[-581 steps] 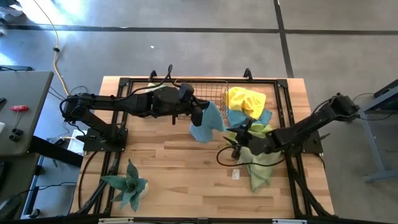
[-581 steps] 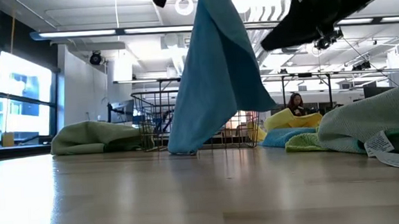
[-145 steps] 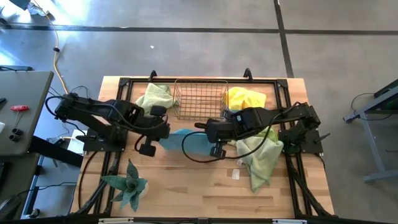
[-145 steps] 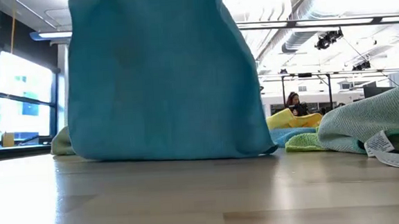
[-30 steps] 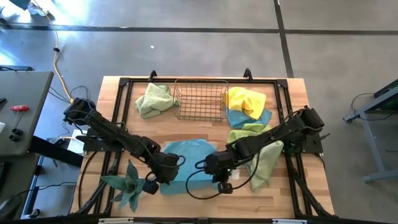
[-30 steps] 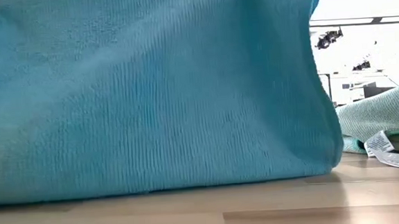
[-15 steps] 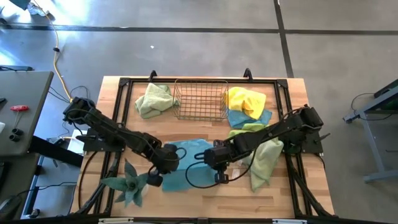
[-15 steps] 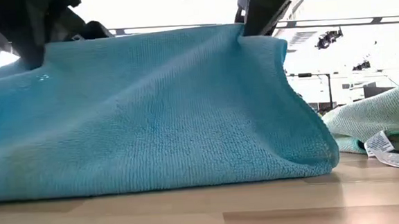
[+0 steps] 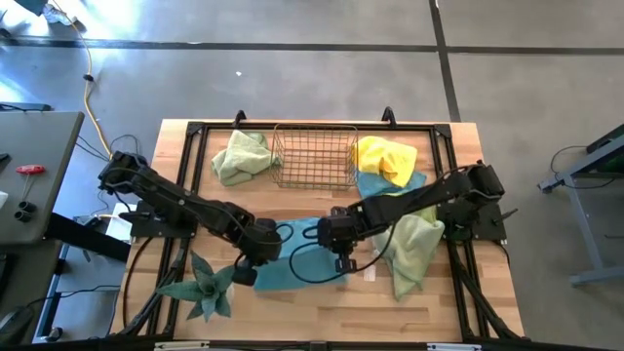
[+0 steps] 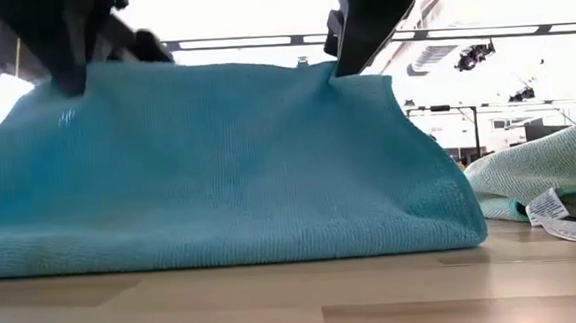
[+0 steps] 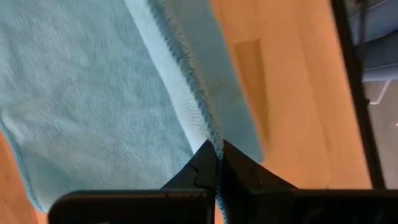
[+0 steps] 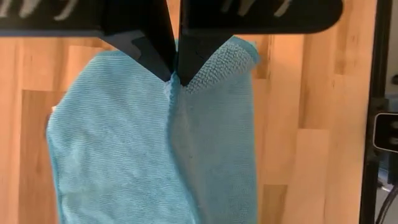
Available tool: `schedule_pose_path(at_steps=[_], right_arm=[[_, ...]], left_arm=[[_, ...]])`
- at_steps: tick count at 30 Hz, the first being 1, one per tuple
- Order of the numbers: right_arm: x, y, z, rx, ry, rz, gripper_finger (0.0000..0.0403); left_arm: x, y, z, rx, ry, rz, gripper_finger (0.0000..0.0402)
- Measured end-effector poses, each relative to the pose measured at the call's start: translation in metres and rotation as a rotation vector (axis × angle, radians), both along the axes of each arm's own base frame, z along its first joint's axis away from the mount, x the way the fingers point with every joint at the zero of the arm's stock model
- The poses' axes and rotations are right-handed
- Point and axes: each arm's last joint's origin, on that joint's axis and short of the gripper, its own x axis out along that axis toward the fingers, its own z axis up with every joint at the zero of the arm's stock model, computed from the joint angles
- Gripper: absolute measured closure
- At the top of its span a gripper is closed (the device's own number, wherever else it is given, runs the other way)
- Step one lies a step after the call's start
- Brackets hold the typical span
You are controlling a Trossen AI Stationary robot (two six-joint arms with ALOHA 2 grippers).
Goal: Fold microfiber towels
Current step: Fold the left blue towel
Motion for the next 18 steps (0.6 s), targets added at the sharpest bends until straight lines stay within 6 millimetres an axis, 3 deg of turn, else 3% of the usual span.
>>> schedule_pose_path(at_steps=[6, 18], right_arm=[[-0.002, -0.004, -0.001, -0.011, 0.023, 0.042, 0.0403], [-0.003, -0.017, -0.003, -0.147, 0.044, -0.032, 0.0403]], left_arm=[[0.004, 0.001, 0.018, 0.084, -0.036, -0.044, 0.0401], [0.007, 0.022, 0.002, 0.184, 0.046, -0.017, 0.0401]])
